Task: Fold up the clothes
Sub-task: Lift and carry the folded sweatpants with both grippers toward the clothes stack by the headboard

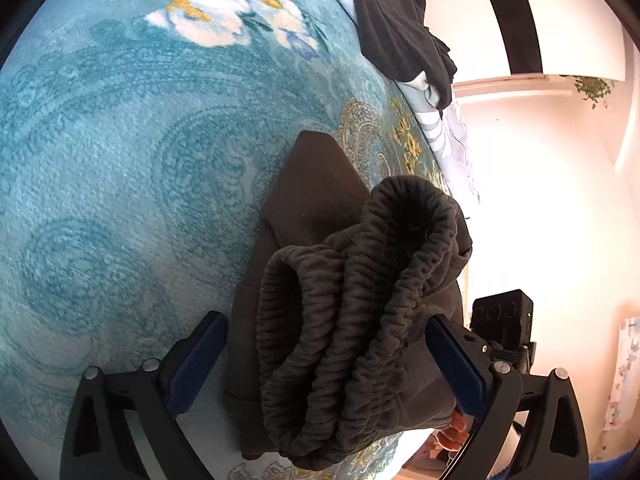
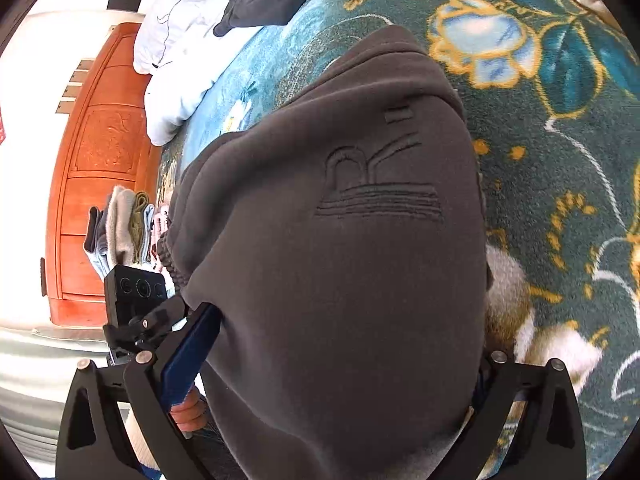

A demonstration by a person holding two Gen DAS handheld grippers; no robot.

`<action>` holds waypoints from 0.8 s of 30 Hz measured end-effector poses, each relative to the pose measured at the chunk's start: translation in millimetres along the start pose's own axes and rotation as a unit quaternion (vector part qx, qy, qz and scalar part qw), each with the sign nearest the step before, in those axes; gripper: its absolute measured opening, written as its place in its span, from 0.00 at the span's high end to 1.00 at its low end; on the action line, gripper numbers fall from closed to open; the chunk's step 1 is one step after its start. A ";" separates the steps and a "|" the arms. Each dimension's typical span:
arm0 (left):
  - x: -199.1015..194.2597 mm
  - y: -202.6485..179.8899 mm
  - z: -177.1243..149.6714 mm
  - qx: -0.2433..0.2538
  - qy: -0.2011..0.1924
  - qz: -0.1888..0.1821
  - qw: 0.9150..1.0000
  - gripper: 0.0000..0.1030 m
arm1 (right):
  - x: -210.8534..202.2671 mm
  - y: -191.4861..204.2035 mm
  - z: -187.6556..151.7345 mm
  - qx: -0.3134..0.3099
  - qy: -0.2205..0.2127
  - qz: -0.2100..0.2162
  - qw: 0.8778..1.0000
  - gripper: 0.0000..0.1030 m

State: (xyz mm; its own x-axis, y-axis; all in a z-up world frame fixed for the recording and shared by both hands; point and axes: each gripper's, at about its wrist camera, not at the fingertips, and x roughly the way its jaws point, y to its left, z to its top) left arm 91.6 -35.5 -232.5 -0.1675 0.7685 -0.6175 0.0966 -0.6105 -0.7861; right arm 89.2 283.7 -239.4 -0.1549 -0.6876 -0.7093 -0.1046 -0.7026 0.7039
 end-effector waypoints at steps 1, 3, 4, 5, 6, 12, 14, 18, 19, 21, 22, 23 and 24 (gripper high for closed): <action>0.4 -2.9 -2.7 0.007 -0.002 0.007 1.000 0.10 | -1.1 -0.3 -0.7 0.003 -0.002 -0.002 1.000 0.09; -2.3 -5.7 -7.1 0.008 -0.013 0.014 1.000 0.14 | -3.2 -0.8 -2.2 0.008 -0.005 -0.006 1.000 0.13; -3.7 -6.9 -9.3 0.009 -0.018 0.017 1.000 0.17 | -4.2 -1.0 -2.9 0.010 -0.007 -0.008 1.000 0.16; -5.2 -8.2 -11.5 0.009 -0.024 0.021 0.999 0.18 | -5.3 -1.3 -3.7 0.013 -0.008 -0.010 1.000 0.17; -6.7 -9.1 -13.1 0.008 -0.029 0.024 0.999 0.20 | -6.3 -0.6 -4.2 0.014 -0.010 -0.013 1.000 0.18; -19.5 -18.2 -19.8 0.009 -0.041 0.033 0.999 0.28 | -16.1 17.3 -6.4 0.003 -0.016 -0.032 0.999 0.29; -26.7 -21.7 -20.6 0.009 -0.042 0.029 0.999 0.28 | -19.9 22.9 -7.4 0.001 -0.018 -0.036 0.999 0.33; -45.4 -26.3 -23.9 0.003 -0.053 0.010 0.999 0.29 | -27.7 41.9 -13.9 -0.018 -0.023 -0.032 0.999 0.37; -49.4 -28.8 -22.5 0.003 -0.057 0.004 0.998 0.29 | -25.3 53.7 -15.2 -0.027 -0.023 -0.028 0.999 0.37; -64.1 -32.7 -21.6 0.009 -0.068 -0.001 0.998 0.29 | -20.6 77.4 -17.8 -0.046 -0.024 -0.020 0.998 0.37; -76.5 -33.4 -21.9 0.012 -0.075 -0.002 0.997 0.29 | -18.2 89.2 -19.2 -0.055 -0.025 -0.016 0.998 0.37; -89.7 -34.0 -22.4 0.016 -0.083 -0.003 0.996 0.29 | -15.8 101.0 -20.5 -0.064 -0.025 -0.012 0.998 0.37; -105.0 -34.6 -22.2 0.021 -0.093 -0.002 0.995 0.29 | -13.4 112.9 -21.8 -0.074 -0.025 -0.008 0.997 0.37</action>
State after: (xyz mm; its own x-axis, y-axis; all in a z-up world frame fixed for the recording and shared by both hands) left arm 127.6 -90.8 -141.1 -0.3475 0.7249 -0.5949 0.0544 -0.6177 -0.7845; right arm 100.8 209.6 -151.3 -0.2044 -0.6690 -0.7146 0.0374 -0.7349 0.6772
